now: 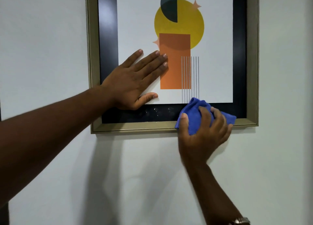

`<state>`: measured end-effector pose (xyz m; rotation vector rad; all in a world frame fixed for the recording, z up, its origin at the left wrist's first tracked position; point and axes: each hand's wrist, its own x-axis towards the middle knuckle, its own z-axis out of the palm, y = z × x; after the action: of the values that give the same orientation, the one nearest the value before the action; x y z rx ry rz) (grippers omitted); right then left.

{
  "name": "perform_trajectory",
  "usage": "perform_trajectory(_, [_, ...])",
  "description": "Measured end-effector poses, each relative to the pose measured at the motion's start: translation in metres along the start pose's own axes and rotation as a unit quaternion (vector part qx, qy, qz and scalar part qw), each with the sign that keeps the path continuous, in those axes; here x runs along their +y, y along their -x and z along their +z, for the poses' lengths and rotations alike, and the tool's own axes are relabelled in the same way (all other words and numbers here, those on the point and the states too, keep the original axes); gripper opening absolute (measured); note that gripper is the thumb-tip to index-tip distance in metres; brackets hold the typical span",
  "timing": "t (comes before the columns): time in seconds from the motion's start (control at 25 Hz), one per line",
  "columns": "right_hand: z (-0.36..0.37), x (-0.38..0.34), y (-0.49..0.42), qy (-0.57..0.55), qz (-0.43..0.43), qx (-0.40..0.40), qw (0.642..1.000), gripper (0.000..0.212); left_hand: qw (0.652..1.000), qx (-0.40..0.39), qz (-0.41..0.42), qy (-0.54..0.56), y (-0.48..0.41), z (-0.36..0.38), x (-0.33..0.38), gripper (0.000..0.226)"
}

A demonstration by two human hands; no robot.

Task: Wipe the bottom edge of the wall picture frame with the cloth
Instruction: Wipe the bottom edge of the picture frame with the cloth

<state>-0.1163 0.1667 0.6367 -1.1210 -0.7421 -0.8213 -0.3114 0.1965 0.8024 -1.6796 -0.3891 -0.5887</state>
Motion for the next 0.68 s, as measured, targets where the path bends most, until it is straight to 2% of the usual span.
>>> perform_trajectory(0.04, [0.003, -0.013, 0.007, 0.009, 0.001, -0.006, 1.0, 0.047, 1.0, 0.0, 0.0, 0.0, 0.002, -0.001, -0.001, 0.078])
perform_trajectory(0.16, [0.0, -0.01, 0.021, 0.004, -0.096, -0.042, 0.994, 0.05, 1.0, -0.003, 0.001, 0.003, 0.003, -0.004, -0.006, 0.08])
perform_trajectory(0.32, [0.013, -0.036, 0.019, 0.007, 0.009, 0.01, 1.0, 0.046, 1.0, 0.001, -0.026, 0.003, 0.008, -0.003, -0.015, 0.083])
perform_trajectory(0.44, [0.014, -0.041, 0.036, 0.002, -0.105, -0.019, 0.994, 0.044, 1.0, 0.008, -0.018, 0.007, 0.007, -0.002, -0.015, 0.083])
perform_trajectory(0.48, [0.012, -0.032, 0.035, -0.004, -0.112, -0.022, 0.993, 0.043, 1.0, 0.008, -0.018, 0.01, 0.007, -0.002, -0.015, 0.083])
perform_trajectory(0.6, [0.019, -0.043, 0.025, -0.005, 0.011, 0.022, 1.0, 0.041, 1.0, 0.009, -0.029, 0.01, 0.009, 0.0, -0.015, 0.083])
perform_trajectory(0.64, [0.023, -0.058, 0.028, 0.003, 0.026, 0.02, 0.999, 0.041, 1.0, 0.009, -0.026, 0.011, 0.009, 0.0, -0.015, 0.083])
perform_trajectory(0.68, [0.024, -0.067, 0.036, 0.015, -0.002, 0.01, 1.0, 0.041, 1.0, 0.011, -0.025, 0.011, 0.008, 0.0, -0.015, 0.082])
